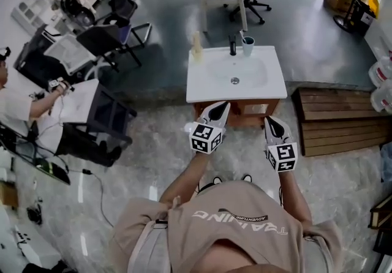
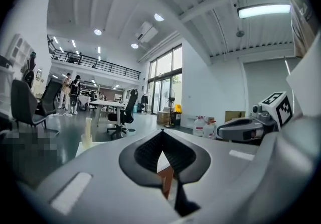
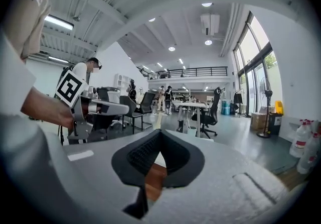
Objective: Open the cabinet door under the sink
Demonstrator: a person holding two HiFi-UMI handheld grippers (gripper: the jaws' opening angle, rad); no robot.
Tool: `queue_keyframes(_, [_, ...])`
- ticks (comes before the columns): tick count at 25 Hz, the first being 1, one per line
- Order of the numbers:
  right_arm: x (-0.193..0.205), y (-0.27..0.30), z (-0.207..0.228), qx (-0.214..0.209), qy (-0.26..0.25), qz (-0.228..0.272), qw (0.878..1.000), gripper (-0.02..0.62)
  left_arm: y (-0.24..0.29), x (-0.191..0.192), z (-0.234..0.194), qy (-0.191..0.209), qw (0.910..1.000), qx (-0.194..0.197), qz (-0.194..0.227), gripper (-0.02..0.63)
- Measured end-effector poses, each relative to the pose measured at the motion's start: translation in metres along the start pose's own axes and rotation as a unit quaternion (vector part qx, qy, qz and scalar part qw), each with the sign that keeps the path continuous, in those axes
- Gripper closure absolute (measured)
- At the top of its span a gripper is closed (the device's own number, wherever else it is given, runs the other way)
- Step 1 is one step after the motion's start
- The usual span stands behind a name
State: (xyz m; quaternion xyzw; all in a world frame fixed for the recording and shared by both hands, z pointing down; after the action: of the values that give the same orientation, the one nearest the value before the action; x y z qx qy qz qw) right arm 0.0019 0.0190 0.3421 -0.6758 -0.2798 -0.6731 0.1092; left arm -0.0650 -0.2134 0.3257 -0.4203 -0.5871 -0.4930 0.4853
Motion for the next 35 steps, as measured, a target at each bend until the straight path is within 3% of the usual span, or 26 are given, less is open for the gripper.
queue_keyframes(5, [-0.037, -0.009, 0.004, 0.003, -0.021, 0.032, 0.999, 0.594, 0.0, -0.027, 0.009, 0.043, 0.999, 0.008, -0.001, 0.592])
queue_keyframes(18, [-0.068, -0.014, 0.002, 0.001, -0.032, 0.062, 0.998, 0.594, -0.03, -0.045, -0.004, 0.033, 0.9992, -0.023, -0.001, 0.591])
queue_keyframes(25, [-0.068, -0.009, -0.003, 0.001, -0.041, 0.056, 0.998, 0.594, -0.048, -0.03, -0.011, 0.014, 0.9988, -0.045, -0.01, 0.591])
queue_keyframes(35, [-0.073, -0.011, -0.007, -0.003, -0.036, 0.049, 0.998, 0.594, -0.043, -0.035, -0.007, 0.013, 0.9993, -0.034, -0.009, 0.591])
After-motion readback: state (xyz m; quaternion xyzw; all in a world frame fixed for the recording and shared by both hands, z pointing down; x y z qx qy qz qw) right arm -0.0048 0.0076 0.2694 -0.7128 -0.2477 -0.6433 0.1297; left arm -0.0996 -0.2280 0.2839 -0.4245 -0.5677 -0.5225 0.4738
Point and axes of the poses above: the fingertips, and each gripper's own axes: y forward along the fingers, z to its right, x out of its underside, the point moved 9 cm from there along -y, backward along the fingers, and after that the axes turned 5 degrees about -z, right-handed, at the moved point
